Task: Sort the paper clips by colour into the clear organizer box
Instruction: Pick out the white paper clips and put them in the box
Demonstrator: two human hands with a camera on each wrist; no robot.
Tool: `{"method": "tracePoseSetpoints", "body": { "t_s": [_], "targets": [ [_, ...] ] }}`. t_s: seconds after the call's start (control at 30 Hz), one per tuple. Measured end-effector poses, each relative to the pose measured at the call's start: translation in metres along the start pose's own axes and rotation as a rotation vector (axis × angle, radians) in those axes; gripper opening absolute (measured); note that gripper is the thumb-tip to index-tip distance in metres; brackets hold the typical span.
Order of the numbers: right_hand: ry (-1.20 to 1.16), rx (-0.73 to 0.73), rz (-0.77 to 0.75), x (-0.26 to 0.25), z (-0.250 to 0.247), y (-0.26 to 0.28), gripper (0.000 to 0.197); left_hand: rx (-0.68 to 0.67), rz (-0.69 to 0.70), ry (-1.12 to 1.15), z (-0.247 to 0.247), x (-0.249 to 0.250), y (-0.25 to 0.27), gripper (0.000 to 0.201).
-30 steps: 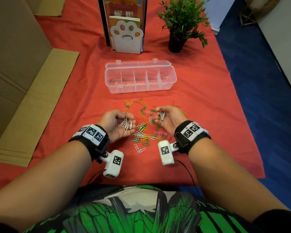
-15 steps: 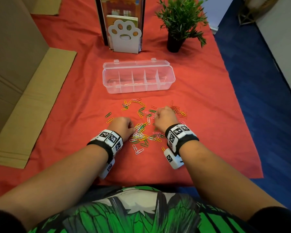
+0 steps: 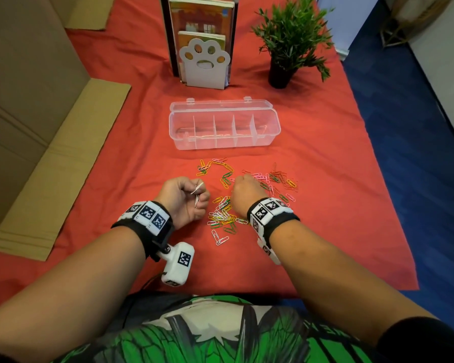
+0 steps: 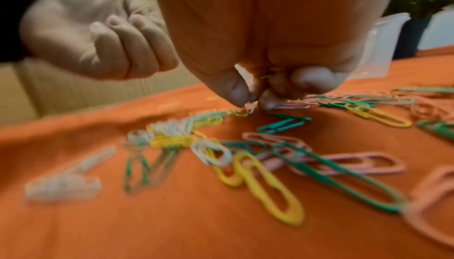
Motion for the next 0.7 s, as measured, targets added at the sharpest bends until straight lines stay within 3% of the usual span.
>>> {"method": "tracePoseSetpoints", "body": {
  "t_s": [0.07, 0.1, 0.17, 0.27, 0.4, 0.47, 0.53, 0.63, 0.7],
  "targets": [
    [-0.205, -0.02, 0.035, 0.004, -0.008, -0.003, 0.023, -0.094, 0.06, 0.085, 0.002, 0.004, 0.002, 0.013],
    [-0.433, -0.014, 0.114, 0.008, -0.012, -0.004, 0.014, -0.117, 0.088, 0.122, 0.003, 0.005, 0.002, 0.013],
    [-0.876, 0.003, 0.233, 0.019, -0.016, -0.01, 0.015, -0.132, 0.135, 0.19, 0.007, 0.01, -0.001, 0.012],
    [-1.409, -0.051, 0.298, 0.034, -0.029, -0.013, 0.029, -0.073, 0.166, 0.191, 0.016, 0.02, -0.009, 0.018],
    [-1.923, 0.004, 0.391, 0.055, -0.057, -0.018, 0.024, 0.051, 0.185, 0.111, 0.027, 0.037, -0.022, 0.022],
    [-1.875, 0.068, 0.473, 0.069, -0.062, -0.032, 0.022, 0.097, 0.153, 0.085, 0.029, 0.047, -0.029, 0.022],
    [-1.472, 0.18, 0.495, 0.082, -0.07, -0.049, 0.007, 0.16, 0.118, 0.051, 0.029, 0.056, -0.037, 0.016],
    [-0.75, 0.181, 0.387, 0.092, -0.082, -0.064, 0.037, 0.266, 0.11, -0.1, 0.029, 0.066, -0.049, 0.021],
    [-0.49, 0.166, 0.326, 0.094, -0.084, -0.07, 0.044, 0.295, 0.129, -0.186, 0.033, 0.07, -0.055, 0.02]
  ]
}}
Point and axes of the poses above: each hand's wrist, its own y-axis away from the middle knuckle, its own z-axis out of the palm, x = y × z, the point moved 2 cm from there along -y, towards the middle knuckle, and after that the axes turned 1 degree about z, right-handed, at the moved point
